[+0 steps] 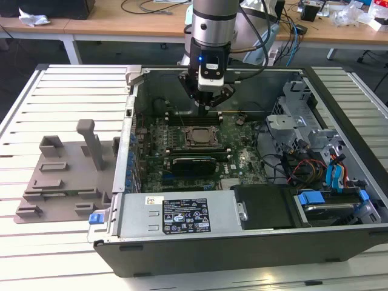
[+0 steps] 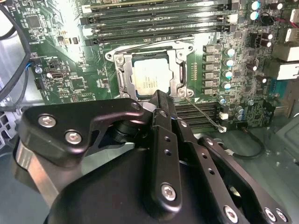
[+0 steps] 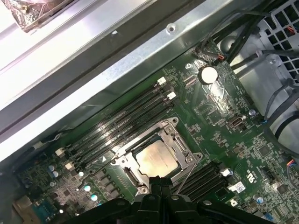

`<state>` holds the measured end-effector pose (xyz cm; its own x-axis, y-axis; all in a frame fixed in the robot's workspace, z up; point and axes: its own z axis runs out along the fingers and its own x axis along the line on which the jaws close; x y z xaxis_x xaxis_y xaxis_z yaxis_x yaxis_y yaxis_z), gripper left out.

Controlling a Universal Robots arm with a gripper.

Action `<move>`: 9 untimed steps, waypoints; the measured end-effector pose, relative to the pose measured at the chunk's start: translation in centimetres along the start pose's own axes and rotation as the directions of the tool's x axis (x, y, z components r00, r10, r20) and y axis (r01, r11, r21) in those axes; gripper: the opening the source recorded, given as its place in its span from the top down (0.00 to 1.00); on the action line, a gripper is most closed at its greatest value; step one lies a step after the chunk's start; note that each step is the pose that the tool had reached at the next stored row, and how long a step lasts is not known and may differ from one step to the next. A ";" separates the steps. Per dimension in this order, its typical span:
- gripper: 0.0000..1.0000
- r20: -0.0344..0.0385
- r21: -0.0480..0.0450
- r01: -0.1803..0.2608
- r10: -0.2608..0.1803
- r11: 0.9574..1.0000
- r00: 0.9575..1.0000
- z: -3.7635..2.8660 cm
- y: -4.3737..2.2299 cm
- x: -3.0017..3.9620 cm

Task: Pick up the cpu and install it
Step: 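Install the first cpu locking lever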

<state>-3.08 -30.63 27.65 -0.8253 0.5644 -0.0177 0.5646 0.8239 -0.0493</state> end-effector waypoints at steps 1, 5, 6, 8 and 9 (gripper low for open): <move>0.89 0.000 0.000 0.005 -0.005 1.000 1.000 0.00 0.00 0.00; 0.89 0.003 -0.001 0.061 -0.061 0.998 0.998 0.00 0.00 0.00; 0.89 0.006 -0.002 0.111 -0.111 0.994 0.994 0.00 0.00 0.00; 0.89 0.006 -0.002 0.123 -0.123 0.992 0.992 0.00 0.00 0.00; 0.89 0.006 -0.002 0.128 -0.128 0.992 0.992 0.00 0.00 0.00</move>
<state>-3.08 -30.63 27.65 -0.8906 0.4544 -0.0177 0.4547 0.8893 -0.0493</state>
